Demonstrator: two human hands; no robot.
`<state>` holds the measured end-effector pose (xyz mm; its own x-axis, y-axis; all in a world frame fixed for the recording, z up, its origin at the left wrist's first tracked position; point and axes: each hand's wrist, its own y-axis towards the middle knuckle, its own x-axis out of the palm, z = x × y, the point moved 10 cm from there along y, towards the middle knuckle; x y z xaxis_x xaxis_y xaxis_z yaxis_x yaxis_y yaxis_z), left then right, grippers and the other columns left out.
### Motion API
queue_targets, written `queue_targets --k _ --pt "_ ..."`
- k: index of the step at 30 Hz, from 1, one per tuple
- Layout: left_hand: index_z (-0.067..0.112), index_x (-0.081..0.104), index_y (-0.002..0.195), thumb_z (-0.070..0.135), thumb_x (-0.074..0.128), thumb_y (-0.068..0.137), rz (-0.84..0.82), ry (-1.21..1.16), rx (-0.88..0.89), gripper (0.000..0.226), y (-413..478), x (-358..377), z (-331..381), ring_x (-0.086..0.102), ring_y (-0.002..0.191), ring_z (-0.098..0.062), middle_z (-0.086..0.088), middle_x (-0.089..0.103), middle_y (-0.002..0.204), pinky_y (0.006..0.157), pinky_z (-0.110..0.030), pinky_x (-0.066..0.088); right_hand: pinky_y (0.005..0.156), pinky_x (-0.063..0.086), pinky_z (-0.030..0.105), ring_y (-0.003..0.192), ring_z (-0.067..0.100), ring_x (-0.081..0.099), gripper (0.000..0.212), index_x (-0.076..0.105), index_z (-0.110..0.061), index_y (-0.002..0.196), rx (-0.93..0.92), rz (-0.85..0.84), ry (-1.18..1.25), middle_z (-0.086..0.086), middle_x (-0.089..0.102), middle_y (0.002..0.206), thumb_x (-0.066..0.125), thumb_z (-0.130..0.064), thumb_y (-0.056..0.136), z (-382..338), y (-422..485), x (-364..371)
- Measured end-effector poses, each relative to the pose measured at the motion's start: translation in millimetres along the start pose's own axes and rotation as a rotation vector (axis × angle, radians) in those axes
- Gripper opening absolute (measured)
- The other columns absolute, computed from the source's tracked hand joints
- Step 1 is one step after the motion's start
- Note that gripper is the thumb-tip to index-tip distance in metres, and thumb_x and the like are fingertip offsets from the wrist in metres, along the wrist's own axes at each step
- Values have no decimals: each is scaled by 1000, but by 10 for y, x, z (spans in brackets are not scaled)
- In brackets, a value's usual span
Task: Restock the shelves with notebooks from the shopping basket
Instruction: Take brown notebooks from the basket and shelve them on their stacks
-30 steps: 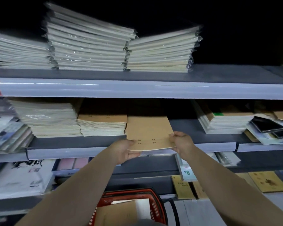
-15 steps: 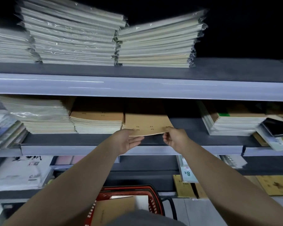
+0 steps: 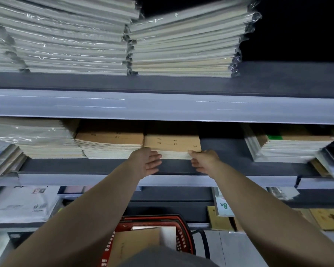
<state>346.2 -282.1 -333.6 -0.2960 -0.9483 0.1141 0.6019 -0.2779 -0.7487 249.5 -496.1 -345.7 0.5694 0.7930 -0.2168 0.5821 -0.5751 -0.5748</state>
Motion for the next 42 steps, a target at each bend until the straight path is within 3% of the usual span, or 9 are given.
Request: queue_targets --k 3,8,13,16,20,27,33,38,42 --pt "4 59 91 23 32 105 38 18 -14 36 55 4 14 65 79 -22 -8 69 88 80 -43 48 65 52 28 80 17 65 39 55 -9 108 7 -38 -25 8 66 92 75 -32 83 -3 35 18" --pt "-1 53 109 16 25 104 59 -2 -57 33 108 75 -29 66 97 -29 -15 66 108 88 -47 48 73 52 33 83 17 64 27 54 -15 94 20 -72 -34 7 65 92 74 -29 84 5 67 28" --pt "1 55 97 16 26 104 62 67 -35 34 109 42 6 67 74 -25 -13 68 97 68 -42 51 69 53 32 83 17 65 30 47 -18 81 25 -60 -2 5 65 90 76 -27 82 -13 54 -10" --pt "2 55 102 24 29 107 -16 51 -11 34 47 64 8 67 78 -24 -12 66 98 81 -41 49 67 55 31 78 16 66 29 52 -16 79 -41 9 -62 4 65 84 77 -30 81 -51 22 -50" --pt "2 53 115 31 34 106 -104 16 52 36 -60 65 24 64 93 -27 -15 63 111 88 -40 47 83 56 36 83 19 69 32 60 -14 71 -180 128 -293 -1 67 71 71 -41 84 -190 -82 -192" --pt "8 52 123 45 28 105 -262 -114 105 48 -277 -4 46 61 103 -23 -10 62 123 97 -40 41 88 54 47 91 30 69 36 55 -16 69 -247 260 -162 14 72 90 61 -45 90 -265 -479 -318" --pt "7 42 142 52 25 103 -368 -150 126 62 -480 -168 -55 54 124 -23 -11 55 137 110 -39 36 91 51 52 94 33 66 47 63 -7 86 -305 283 -148 16 69 93 45 -49 97 -120 -997 -100" --pt "9 37 146 61 19 100 -379 -127 107 72 -599 -380 -325 47 132 -22 -8 53 141 110 -39 30 100 42 48 101 29 63 46 57 -21 88 -280 273 -186 9 70 102 30 -57 99 136 -1329 75" --pt "11 39 146 64 18 98 -367 -115 78 74 -667 -522 -574 46 132 -23 -6 55 139 113 -41 26 101 42 49 107 33 61 70 60 -2 114 -222 219 -182 16 68 115 25 -60 98 378 -1453 149"
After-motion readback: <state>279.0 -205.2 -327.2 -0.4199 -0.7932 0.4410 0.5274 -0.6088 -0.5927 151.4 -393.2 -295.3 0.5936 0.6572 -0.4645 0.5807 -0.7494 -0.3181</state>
